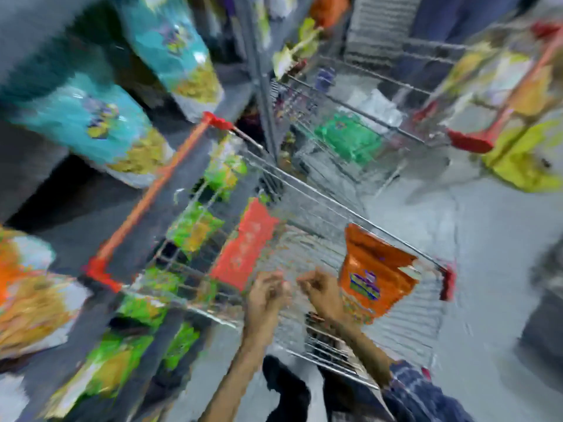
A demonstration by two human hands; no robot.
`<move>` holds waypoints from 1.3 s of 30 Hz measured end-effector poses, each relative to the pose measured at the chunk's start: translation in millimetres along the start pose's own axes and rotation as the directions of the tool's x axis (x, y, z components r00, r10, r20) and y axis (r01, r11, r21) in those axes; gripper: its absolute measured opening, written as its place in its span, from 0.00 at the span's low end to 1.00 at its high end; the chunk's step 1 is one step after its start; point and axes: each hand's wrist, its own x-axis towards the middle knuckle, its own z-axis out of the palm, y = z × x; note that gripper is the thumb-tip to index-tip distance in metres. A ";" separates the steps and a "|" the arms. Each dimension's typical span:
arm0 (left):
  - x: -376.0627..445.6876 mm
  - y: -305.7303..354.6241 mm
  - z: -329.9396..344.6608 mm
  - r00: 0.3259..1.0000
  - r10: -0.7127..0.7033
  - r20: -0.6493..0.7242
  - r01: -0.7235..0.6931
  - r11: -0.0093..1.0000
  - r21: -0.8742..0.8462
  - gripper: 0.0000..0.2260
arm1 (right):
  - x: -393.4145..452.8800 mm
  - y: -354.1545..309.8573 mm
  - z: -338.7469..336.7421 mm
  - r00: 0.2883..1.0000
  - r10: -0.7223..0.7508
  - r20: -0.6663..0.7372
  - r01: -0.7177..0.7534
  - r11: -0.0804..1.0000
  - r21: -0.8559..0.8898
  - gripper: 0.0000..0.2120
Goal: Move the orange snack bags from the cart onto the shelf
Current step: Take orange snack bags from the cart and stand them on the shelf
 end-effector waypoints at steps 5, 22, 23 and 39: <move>81.1 -44.6 114.4 0.827 -0.482 0.289 0.407 0.869 0.282 0.13 | 13.8 123.5 -97.2 0.843 0.537 -0.032 -0.535 0.832 -0.144 0.14; 113.0 -149.6 134.3 0.807 -0.460 0.370 0.097 0.722 0.685 0.28 | 36.2 156.7 -101.6 0.939 0.327 -0.108 -0.333 0.942 -0.042 0.26; 108.0 -140.7 123.8 0.832 -0.424 0.357 0.083 0.733 0.676 0.26 | 31.8 146.2 -99.1 0.952 0.290 -0.093 -0.297 0.953 -0.067 0.26; -14.4 125.6 -126.0 0.928 0.349 -0.129 -0.316 0.923 0.221 0.23 | -15.4 -189.0 5.7 0.770 -0.558 0.308 0.585 0.811 0.008 0.15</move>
